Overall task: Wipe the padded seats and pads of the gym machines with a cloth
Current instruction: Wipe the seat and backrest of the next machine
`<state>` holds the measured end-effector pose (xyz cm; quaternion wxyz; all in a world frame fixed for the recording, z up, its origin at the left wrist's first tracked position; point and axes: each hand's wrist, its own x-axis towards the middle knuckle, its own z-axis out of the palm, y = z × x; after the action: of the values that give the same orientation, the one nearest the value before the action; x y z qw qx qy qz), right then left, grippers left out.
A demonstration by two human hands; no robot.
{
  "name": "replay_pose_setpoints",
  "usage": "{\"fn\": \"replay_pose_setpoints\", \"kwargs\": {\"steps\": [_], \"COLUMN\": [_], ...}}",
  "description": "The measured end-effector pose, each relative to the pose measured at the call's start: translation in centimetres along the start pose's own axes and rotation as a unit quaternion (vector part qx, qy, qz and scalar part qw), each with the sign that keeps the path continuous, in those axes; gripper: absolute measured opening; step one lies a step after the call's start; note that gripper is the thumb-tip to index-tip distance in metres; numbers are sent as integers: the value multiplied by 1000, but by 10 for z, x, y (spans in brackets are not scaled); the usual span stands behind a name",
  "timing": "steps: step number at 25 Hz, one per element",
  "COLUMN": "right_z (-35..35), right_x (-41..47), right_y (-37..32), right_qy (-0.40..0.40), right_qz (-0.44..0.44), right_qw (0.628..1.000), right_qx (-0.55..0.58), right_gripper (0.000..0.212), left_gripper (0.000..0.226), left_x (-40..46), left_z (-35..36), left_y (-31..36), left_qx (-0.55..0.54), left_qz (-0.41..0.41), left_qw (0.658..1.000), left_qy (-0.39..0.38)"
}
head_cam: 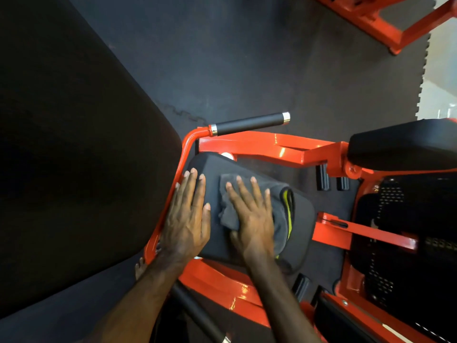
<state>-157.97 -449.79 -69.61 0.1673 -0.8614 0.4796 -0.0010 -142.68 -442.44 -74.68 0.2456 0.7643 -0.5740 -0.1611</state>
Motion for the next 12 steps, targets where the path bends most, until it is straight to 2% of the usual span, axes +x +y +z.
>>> {"fn": "replay_pose_setpoints", "kwargs": {"steps": [2, 5, 7, 10, 12], "right_z": [-9, -11, -4, -4, -11], "right_x": [32, 4, -22, 25, 50], "right_y": [21, 23, 2, 8, 22], "right_qy": [-6, 6, -8, -14, -19], "right_qz": [15, 88, 67, -17, 2], "right_qw": [1000, 996, 998, 1000, 1000], "right_qx": [-12, -7, -5, -4, -14], "right_gripper": [102, 108, 107, 93, 95], "left_gripper": [62, 63, 62, 62, 62], "left_x": [1, 0, -1, 2, 1], "left_z": [-1, -3, -5, -4, -4], "left_y": [-1, 1, 0, 0, 0], "left_qx": [-10, -20, -11, -16, -19], "left_qz": [-10, -7, -3, -4, -7], "left_qw": [1000, 1000, 1000, 1000, 1000], "left_qy": [0, -9, -7, -1, 1]}}
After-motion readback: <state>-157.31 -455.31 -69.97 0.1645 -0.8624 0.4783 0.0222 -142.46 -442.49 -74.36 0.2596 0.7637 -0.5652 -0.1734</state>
